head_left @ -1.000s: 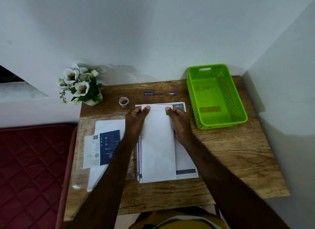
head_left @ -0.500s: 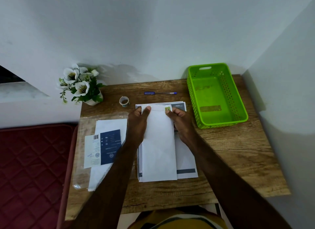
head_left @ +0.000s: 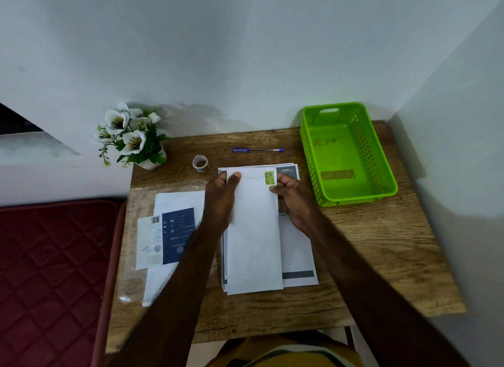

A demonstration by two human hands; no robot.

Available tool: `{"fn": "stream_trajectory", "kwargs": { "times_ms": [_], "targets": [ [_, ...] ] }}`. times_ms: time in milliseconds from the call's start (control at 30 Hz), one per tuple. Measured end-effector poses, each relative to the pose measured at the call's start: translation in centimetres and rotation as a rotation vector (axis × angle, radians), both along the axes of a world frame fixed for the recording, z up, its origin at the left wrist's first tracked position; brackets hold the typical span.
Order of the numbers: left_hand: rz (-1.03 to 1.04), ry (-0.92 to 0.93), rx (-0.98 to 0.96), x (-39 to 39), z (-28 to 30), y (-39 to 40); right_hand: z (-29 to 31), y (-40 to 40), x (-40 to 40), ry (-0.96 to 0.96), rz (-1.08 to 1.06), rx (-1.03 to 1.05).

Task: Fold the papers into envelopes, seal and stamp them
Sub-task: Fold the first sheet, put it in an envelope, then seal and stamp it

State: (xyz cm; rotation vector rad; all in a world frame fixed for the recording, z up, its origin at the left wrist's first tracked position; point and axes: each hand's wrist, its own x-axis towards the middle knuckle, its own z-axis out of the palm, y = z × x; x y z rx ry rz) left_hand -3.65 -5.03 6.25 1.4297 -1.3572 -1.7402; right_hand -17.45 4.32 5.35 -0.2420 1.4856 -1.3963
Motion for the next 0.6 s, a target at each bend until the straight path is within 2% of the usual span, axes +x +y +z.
{"fn": "stream_trajectory", "kwargs": {
  "times_ms": [133, 367, 600],
  "targets": [
    [-0.018, 0.006, 0.031, 0.1, 0.4, -0.1, 0.1, 1.9, 0.2, -0.088, 0.047, -0.008],
    [-0.007, 0.086, 0.083, 0.5, 0.9, -1.2, 0.0, 7.5, 2.5, -0.193, 0.183, 0.097],
    [0.028, 0.159, 0.163, 0.1, 1.7, -1.4, -0.1, 11.0, 5.0, -0.260, 0.166, 0.124]
  ]
}}
